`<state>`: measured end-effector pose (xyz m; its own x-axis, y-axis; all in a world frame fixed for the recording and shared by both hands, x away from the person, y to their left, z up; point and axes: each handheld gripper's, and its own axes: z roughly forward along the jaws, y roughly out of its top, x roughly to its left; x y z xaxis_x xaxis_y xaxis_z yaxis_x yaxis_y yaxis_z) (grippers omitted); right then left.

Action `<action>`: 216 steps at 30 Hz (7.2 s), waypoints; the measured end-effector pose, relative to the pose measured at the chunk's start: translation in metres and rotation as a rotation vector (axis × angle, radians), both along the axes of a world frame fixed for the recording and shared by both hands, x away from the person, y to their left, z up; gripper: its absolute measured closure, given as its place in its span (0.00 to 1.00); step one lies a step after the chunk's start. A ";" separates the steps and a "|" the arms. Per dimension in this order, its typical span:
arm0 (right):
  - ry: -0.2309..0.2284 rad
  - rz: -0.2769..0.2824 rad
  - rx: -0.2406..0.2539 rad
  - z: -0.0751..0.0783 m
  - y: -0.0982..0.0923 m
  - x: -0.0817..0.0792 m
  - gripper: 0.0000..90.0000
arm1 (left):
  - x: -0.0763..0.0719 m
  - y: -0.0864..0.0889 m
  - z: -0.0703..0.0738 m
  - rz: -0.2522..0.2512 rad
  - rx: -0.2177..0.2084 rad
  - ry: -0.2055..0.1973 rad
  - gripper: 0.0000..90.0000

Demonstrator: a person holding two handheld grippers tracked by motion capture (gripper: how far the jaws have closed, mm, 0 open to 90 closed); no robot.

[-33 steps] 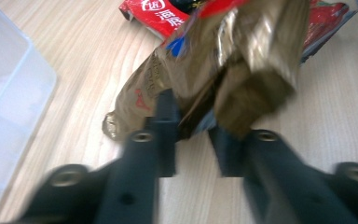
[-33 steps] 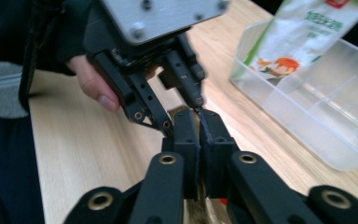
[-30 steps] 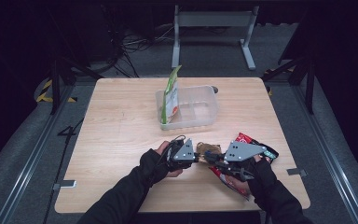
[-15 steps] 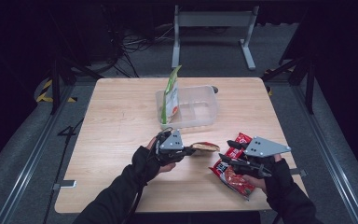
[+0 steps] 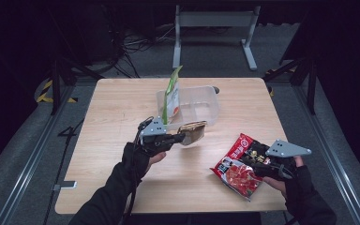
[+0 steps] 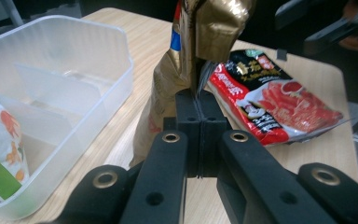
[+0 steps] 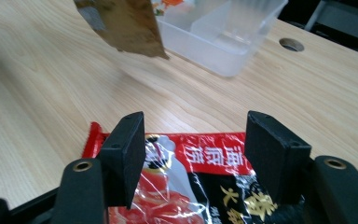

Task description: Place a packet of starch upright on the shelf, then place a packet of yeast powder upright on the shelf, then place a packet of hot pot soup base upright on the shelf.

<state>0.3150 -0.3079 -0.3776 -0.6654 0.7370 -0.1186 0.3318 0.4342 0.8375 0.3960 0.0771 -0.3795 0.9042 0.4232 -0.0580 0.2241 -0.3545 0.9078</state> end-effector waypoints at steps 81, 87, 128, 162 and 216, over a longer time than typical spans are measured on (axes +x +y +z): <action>0.052 0.024 -0.060 -0.022 0.010 0.005 0.36 | 0.102 -0.049 -0.015 0.450 -0.130 0.033 0.98; 0.054 0.027 -0.074 -0.024 0.012 0.005 0.36 | 0.100 -0.049 -0.021 0.411 -0.048 0.020 0.85; 0.073 0.025 -0.098 -0.027 0.013 0.006 0.37 | 0.094 -0.065 -0.050 0.341 0.178 0.090 0.94; 0.066 -0.012 -0.059 -0.019 -0.001 0.006 0.36 | 0.032 -0.023 -0.029 0.124 0.158 -0.091 0.51; 0.358 -0.292 0.099 -0.063 -0.085 0.036 0.06 | -0.038 -0.031 -0.069 -0.184 0.311 0.058 0.21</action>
<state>0.3514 -0.3929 -0.4407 -0.4144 0.8957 0.1613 0.7039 0.2030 0.6807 0.3583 0.0457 -0.4485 0.9659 0.2588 -0.0059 0.1788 -0.6506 0.7381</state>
